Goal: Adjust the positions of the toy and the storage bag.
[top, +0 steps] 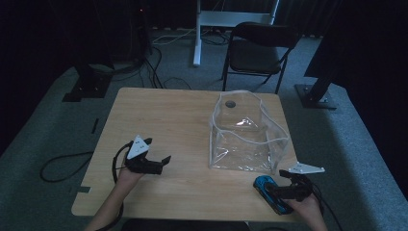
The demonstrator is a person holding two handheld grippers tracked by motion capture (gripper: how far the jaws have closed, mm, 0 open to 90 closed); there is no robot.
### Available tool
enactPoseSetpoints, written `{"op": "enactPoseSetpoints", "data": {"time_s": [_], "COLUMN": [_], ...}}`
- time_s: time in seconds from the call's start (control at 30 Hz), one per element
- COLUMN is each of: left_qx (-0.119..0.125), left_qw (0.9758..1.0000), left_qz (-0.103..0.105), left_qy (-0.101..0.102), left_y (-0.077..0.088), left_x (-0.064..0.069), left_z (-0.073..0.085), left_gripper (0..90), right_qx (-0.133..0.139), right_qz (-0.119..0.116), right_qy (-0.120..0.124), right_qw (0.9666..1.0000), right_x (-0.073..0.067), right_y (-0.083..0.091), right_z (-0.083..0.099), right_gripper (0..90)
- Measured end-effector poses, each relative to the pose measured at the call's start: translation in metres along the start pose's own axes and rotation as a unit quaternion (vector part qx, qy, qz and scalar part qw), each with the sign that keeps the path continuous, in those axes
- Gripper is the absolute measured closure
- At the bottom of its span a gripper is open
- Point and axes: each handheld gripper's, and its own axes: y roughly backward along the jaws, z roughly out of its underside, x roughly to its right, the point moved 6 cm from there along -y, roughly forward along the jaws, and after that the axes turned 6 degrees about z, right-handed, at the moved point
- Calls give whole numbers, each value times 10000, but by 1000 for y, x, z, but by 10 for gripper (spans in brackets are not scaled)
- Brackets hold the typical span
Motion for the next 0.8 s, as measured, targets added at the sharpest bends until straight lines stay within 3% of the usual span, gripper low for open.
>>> {"op": "enactPoseSetpoints", "data": {"time_s": [0.13, 0.4, 0.63, 0.8], "left_qx": [-27, -303, -496, -727], "left_qw": [9998, 9979, 9933, 9881], "left_qz": [-165, -507, -835, -1063], "left_qy": [74, 255, 633, 845], "left_y": [12, 35, 60, 73], "left_x": [-11, -32, -50, -62], "left_z": [7, 35, 71, 94], "left_gripper": [2, 2, 3, 3], "right_qx": [-61, -321, -625, -808], "right_qz": [64, 92, 204, 262], "right_qy": [106, 177, 279, 307], "right_qw": [9999, 9993, 9974, 9959], "right_x": [-1, -2, -3, -4], "right_y": [-2, -9, -18, -19], "right_z": [2, 8, 18, 23], "right_gripper": [123, 123, 123, 123]}}
